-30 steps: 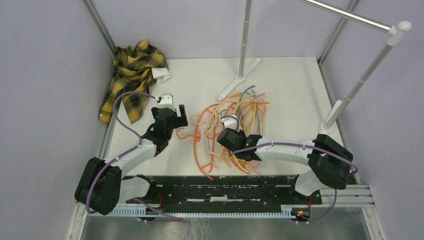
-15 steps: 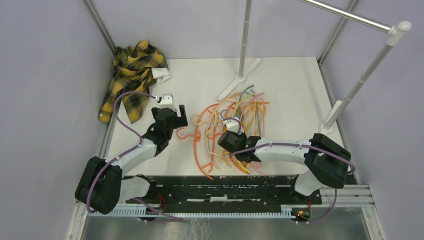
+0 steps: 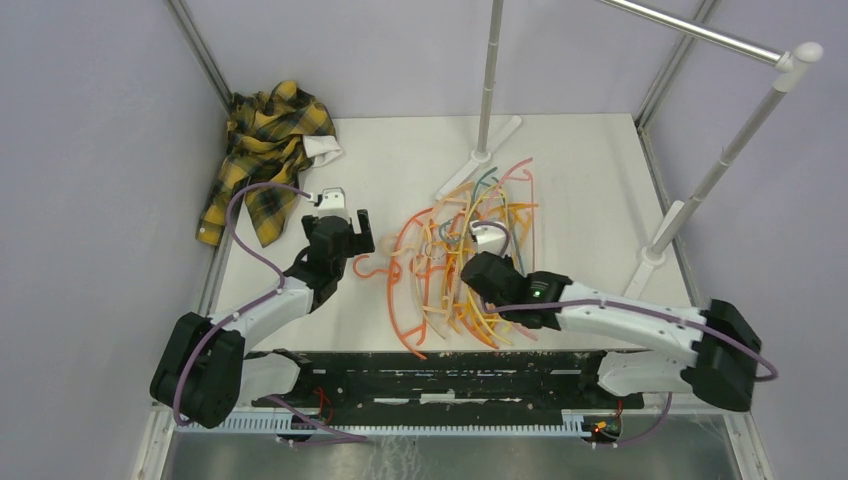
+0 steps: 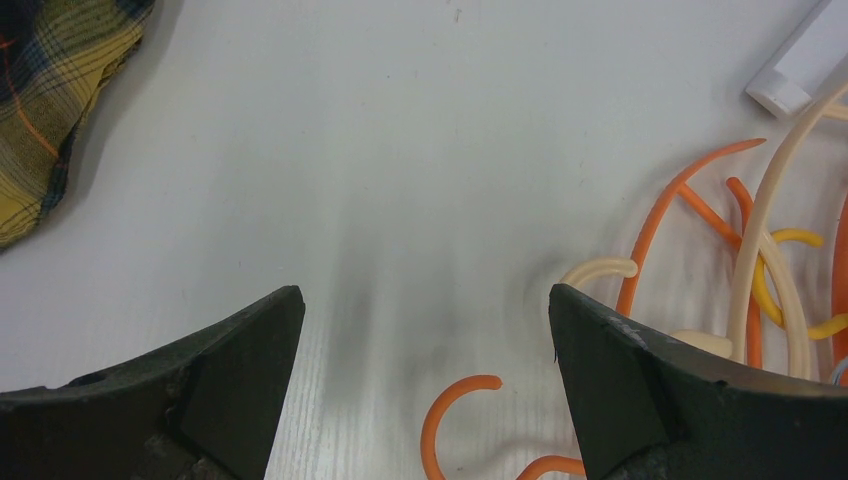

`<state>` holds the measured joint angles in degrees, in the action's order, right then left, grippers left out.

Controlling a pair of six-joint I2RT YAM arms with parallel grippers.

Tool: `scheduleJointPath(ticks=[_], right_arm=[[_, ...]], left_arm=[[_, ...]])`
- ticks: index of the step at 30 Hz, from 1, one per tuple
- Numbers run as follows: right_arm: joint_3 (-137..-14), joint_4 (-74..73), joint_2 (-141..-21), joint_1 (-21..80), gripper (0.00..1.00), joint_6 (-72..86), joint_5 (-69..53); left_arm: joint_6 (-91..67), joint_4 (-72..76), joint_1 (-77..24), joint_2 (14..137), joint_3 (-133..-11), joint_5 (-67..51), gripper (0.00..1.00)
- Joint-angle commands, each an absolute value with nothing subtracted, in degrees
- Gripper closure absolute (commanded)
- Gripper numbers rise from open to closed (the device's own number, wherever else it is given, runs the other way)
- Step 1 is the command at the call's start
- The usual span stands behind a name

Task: Organize the hangers

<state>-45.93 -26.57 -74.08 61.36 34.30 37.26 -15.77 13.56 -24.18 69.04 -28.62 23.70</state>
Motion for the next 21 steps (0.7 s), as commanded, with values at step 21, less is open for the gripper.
scheduleJointPath(ticks=[21], right_arm=[[-77.54,-2.43,-65.29,38.01,0.99,19.61,35.76]], left_arm=[[-14.99,15.34,-24.34,69.39,-29.08,25.23,0.01]])
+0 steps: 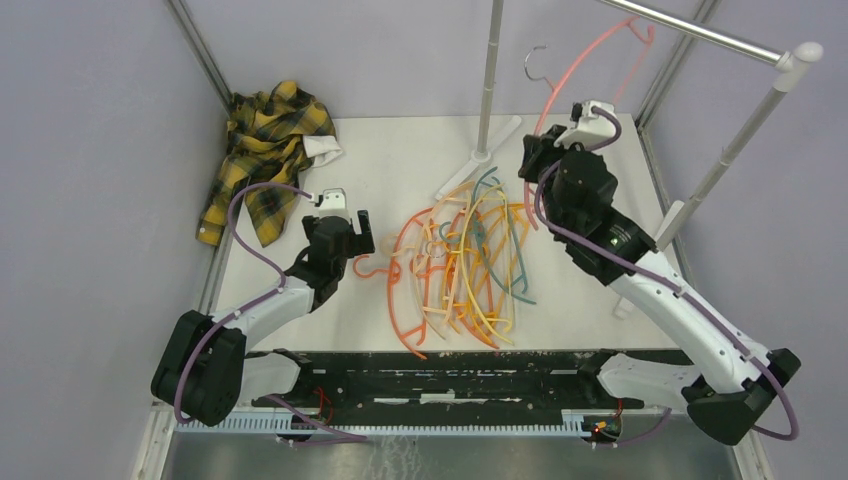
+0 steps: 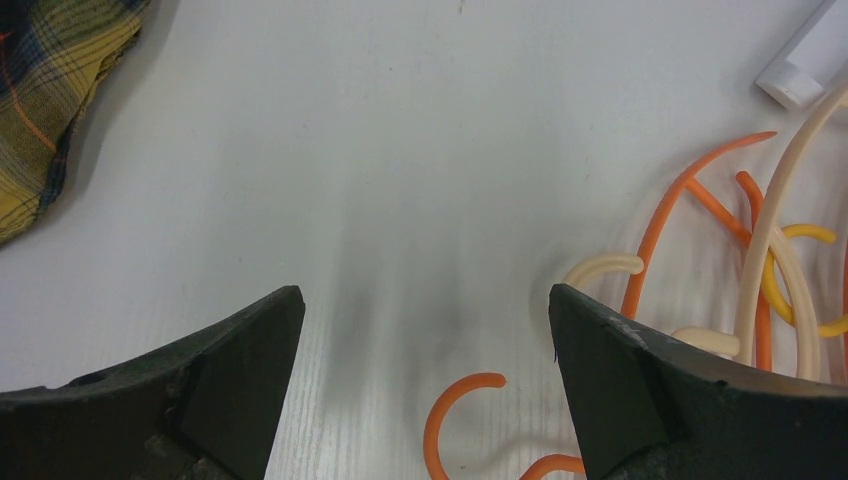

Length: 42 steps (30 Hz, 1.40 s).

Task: Organize the hangers

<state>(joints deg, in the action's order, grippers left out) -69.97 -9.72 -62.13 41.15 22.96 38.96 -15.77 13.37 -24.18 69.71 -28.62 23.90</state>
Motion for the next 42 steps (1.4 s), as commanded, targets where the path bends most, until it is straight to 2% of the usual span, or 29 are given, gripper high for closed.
scheduleJointPath(ticks=[1,6,23,33,42], right_arm=[[-79.1,-2.52,-66.48,37.04,0.99,19.89,34.77],[-83.09,-1.61,-69.99,32.95,0.99,22.59,31.66],[-81.0,6.49,-73.71,18.28,0.99,38.08,21.23],[-77.52,7.16,-73.27,8.71,0.99,45.77,19.83],[-70.81,7.77,-68.12,0.97,0.99,50.42,15.36]], left_arm=[[-14.95,15.35,-24.32,69.48,-29.06,25.25,0.01],[-14.76,15.38,-24.32,69.41,-29.16,25.71,0.01],[-14.76,15.38,-24.23,69.24,-28.92,25.93,0.01],[-14.77,15.38,-24.33,70.45,-29.39,25.5,0.01],[-14.82,15.38,-24.27,70.98,-29.76,25.17,0.01]])
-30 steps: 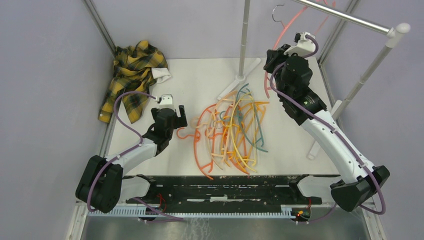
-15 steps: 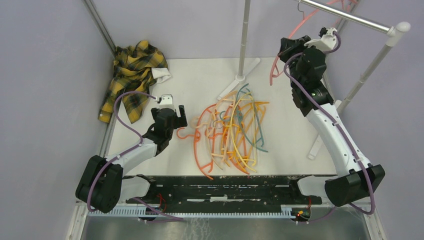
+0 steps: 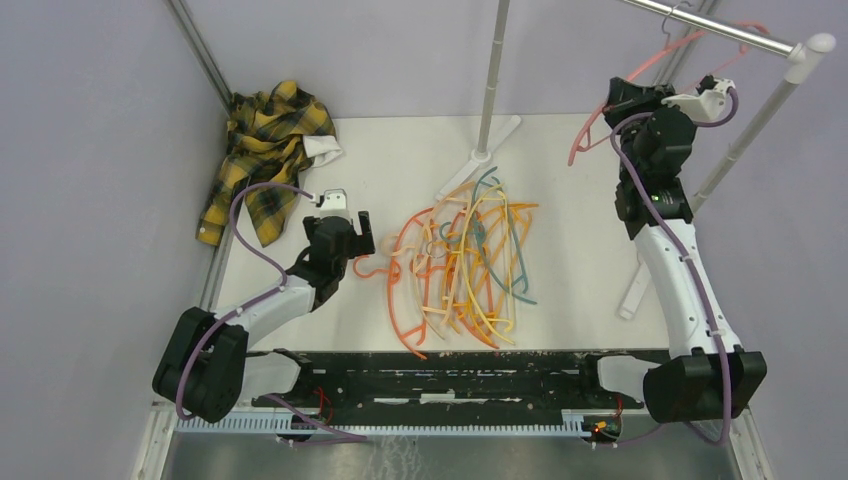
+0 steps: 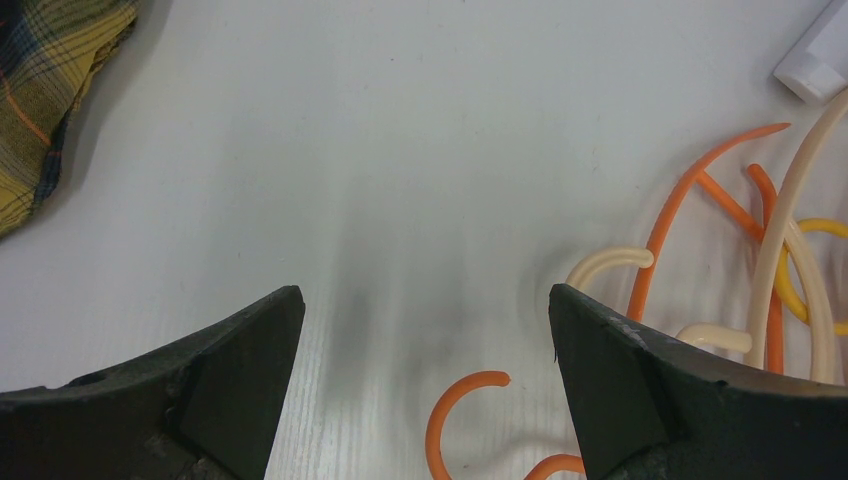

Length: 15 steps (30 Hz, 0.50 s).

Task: Organize the hangers

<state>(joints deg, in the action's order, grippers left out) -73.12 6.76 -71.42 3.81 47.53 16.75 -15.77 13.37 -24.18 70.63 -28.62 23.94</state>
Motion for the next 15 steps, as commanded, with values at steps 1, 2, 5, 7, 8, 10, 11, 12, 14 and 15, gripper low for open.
scheduleJointPath(ticks=[1,2,5,7,8,10,11,12,14,15], right_arm=[[-70.34,7.78,-67.44,0.34,0.99,50.45,14.93],[-69.98,7.52,-66.74,-0.18,0.99,50.45,14.52],[-68.99,6.05,-64.68,-1.72,0.99,50.51,13.58],[-68.58,4.7,-63.53,-2.66,0.99,50.45,13.06],[-68.25,4.2,-62.92,-3.15,0.99,50.45,12.82],[-67.6,3.35,-61.93,-4.07,0.99,50.48,12.47],[-67.22,2.94,-61.62,-4.64,0.99,50.56,12.17],[-67.01,2.5,-61.28,-5.23,0.99,50.61,11.84],[-66.79,1.51,-60.8,-6.94,0.99,51.02,10.76],[-66.66,1.07,-60.58,-7.62,0.99,51.26,10.16]], left_arm=[[-14.85,15.36,-24.33,71.12,-29.86,25.02,0.01],[-14.78,15.38,-24.3,71.23,-30.0,24.99,0.01],[-14.76,15.13,-24.35,71.54,-30.22,24.96,0.01],[-14.76,15.12,-24.3,71.64,-30.3,24.96,0.01],[-14.76,15.04,-24.31,71.71,-30.32,24.96,0.01],[-14.77,15.03,-24.31,71.78,-30.4,24.96,0.01],[-14.77,14.99,-24.32,71.81,-30.34,24.96,0.01],[-14.84,14.95,-24.29,71.85,-30.42,24.92,0.01],[-14.88,14.94,-24.26,71.9,-30.48,24.83,0.01],[-14.93,14.94,-24.34,71.9,-30.49,24.87,0.01]])
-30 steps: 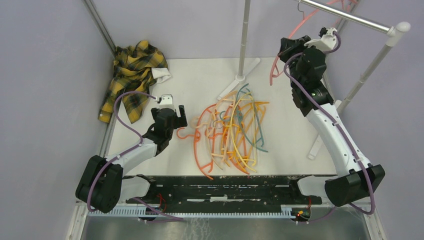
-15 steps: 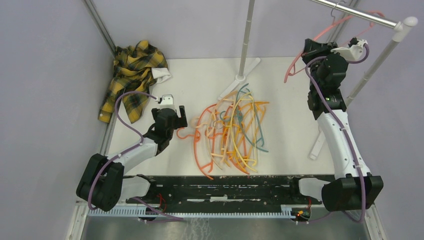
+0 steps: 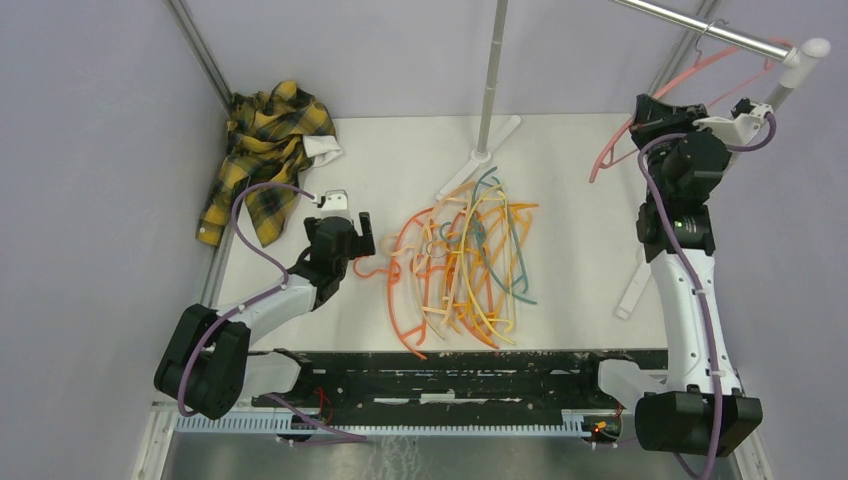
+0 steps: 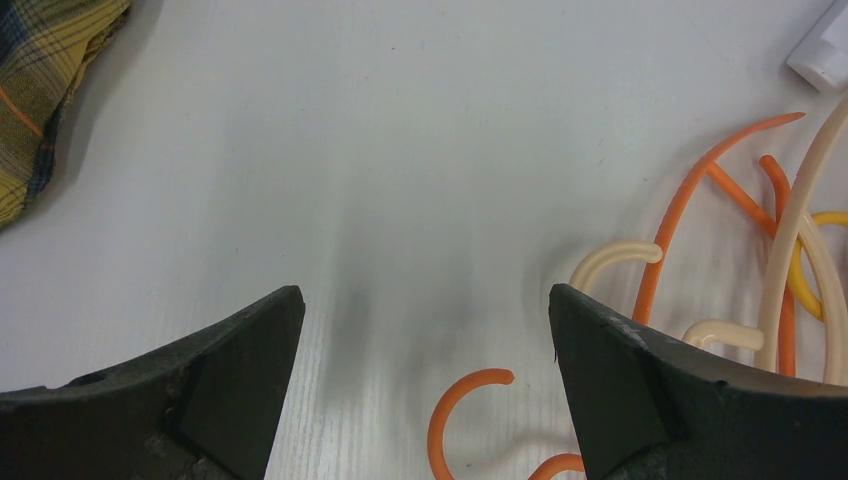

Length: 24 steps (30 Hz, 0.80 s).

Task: Organize the hangers

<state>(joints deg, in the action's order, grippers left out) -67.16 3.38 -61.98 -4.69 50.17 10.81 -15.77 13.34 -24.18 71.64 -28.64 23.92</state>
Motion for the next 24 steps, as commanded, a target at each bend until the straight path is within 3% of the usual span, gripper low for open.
scheduleJointPath(ticks=[1,14,19,24], right_arm=[[-66.68,0.59,-60.42,-8.46,0.99,51.46,9.54],[-69.98,-10.2,-59.48,-13.58,0.96,49.71,6.16],[-75.1,-15.47,-62.05,-13.54,0.39,47.61,4.31],[-78.79,-18.41,-61.1,-13.58,0.15,44.1,6.95]], left_arm=[[-14.89,14.9,-24.29,71.94,-30.42,24.87,0.01],[-14.94,14.85,-24.3,72.0,-30.52,24.87,0.01],[-15.03,14.77,-24.32,71.84,-30.49,24.87,0.01],[-15.12,14.94,-24.34,72.14,-30.58,24.65,0.01]])
